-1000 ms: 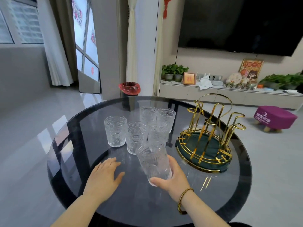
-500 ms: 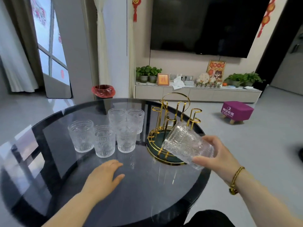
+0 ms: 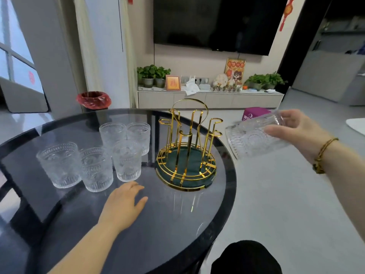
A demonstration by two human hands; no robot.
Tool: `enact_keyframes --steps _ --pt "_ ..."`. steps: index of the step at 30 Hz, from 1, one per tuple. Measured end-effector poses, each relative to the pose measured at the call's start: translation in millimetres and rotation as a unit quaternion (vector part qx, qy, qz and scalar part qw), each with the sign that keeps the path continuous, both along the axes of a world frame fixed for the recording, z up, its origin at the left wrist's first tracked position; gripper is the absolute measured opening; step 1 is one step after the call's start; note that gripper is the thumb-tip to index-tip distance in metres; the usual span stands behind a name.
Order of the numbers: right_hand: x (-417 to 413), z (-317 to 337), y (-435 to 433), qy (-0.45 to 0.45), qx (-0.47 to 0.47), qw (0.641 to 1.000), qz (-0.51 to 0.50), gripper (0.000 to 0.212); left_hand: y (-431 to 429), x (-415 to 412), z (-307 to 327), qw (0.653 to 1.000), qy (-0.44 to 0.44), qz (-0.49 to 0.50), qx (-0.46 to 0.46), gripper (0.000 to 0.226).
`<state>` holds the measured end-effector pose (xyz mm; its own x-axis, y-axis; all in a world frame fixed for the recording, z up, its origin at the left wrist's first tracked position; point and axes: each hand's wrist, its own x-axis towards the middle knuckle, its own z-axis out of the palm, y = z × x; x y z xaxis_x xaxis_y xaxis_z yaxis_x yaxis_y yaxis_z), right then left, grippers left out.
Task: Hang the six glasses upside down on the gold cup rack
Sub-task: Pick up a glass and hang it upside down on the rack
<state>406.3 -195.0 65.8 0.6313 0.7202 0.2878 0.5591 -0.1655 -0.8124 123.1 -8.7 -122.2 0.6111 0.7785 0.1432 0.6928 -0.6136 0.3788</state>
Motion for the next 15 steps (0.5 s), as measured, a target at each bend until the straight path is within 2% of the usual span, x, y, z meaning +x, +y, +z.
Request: enact_keyframes --steps 6,11,15 --pt "5.0 24.0 34.6 -0.064 -0.074 0.994 -0.040 0.072 -0.8 -4.5 -6.2 1.000 -0.016 0.013 -0.010 0.038" --pt "9.2 44.5 66.9 -0.124 -0.096 0.983 -0.094 0.081 -1.8 -0.5 -4.6 0.999 -0.038 0.037 -0.008 0.034" --pt "13.1 44.4 91.9 -0.174 -0.133 0.971 -0.095 0.083 -3.7 0.7 -3.4 0.999 -0.032 0.037 0.000 0.035"
